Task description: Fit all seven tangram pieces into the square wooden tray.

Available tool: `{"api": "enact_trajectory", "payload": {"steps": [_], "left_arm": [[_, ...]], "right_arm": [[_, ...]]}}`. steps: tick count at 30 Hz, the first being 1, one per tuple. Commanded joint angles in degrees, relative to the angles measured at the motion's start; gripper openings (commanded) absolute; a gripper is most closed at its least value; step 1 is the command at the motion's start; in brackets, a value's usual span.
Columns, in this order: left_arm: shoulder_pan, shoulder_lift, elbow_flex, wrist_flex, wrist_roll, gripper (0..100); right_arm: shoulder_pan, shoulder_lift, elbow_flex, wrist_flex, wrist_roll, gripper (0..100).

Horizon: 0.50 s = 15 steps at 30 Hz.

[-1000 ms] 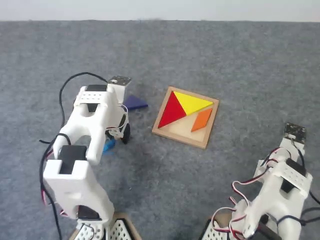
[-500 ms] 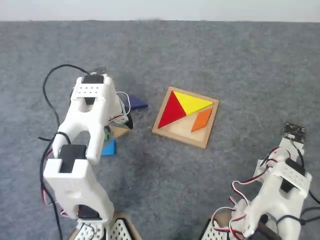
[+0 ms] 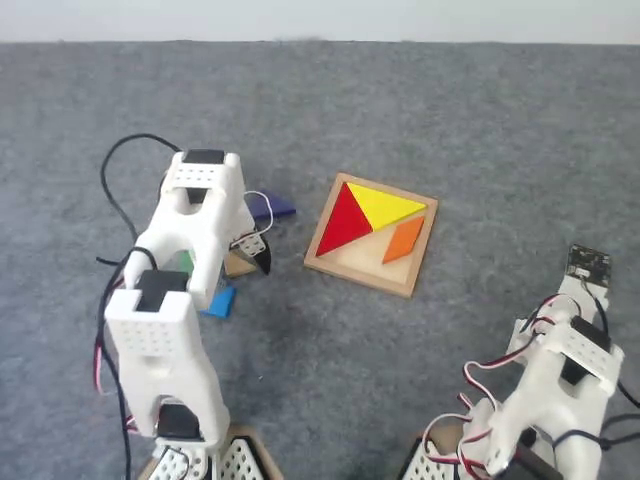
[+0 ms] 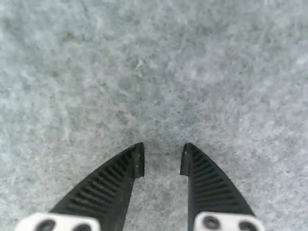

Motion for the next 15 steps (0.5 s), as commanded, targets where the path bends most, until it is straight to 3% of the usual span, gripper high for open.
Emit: {"api": "enact_trajectory", "payload": {"steps": [1,8,15], "left_arm": [[1.67,0.88,-4.26,-1.41,-4.4,19],[1.32,1.41,-6.2,-3.43,-15.21,8],[1.14,1.05,-6.11,-2.55,-30.15,7]], "right_arm": [[-0.84,-1.01,0.62,-0.84,0.62,13.0],[-0.84,-1.01,0.62,-0.84,0.62,13.0],[-0.84,-1.01,0.62,-0.84,0.7,13.0]]}}
